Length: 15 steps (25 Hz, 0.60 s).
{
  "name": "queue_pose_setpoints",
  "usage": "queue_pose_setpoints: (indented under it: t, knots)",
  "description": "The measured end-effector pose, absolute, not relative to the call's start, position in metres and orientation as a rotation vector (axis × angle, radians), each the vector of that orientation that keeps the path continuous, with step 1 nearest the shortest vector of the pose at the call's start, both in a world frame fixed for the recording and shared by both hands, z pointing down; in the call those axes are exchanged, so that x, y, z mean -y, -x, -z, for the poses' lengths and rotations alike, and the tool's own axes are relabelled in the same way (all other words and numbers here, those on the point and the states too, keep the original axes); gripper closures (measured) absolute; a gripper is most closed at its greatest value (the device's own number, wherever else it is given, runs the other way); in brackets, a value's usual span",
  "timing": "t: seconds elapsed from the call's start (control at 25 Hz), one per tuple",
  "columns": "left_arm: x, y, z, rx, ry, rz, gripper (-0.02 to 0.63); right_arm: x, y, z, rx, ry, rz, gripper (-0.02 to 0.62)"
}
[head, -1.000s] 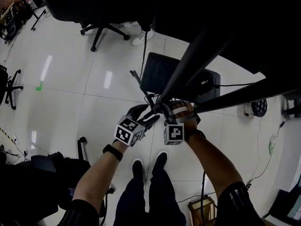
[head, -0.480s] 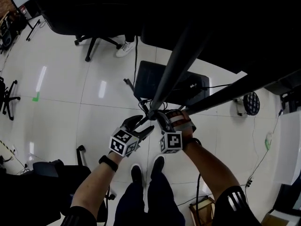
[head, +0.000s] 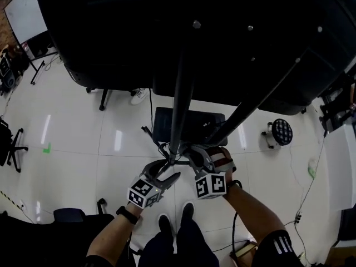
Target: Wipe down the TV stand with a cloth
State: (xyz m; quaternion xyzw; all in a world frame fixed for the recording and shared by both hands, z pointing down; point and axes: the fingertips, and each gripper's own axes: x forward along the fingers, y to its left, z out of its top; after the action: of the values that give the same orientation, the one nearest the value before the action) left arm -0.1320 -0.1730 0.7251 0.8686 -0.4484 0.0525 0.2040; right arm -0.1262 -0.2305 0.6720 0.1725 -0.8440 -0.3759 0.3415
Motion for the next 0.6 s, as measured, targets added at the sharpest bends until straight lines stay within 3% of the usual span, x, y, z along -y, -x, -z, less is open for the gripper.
queue_pose_setpoints:
  t: [0.2,0.6]
  knots:
    - [0.159,0.117,-0.643,1.270,-2.523,-0.093,0.293,0.210,0.099,-0.588,2.275,-0.533,0.905,0.574]
    - [0.154,0.088,-0.494,1.236,-2.830,-0.137,0.295,0.217,0.052,-0.415,2.288,-0.744,1.082,0.574]
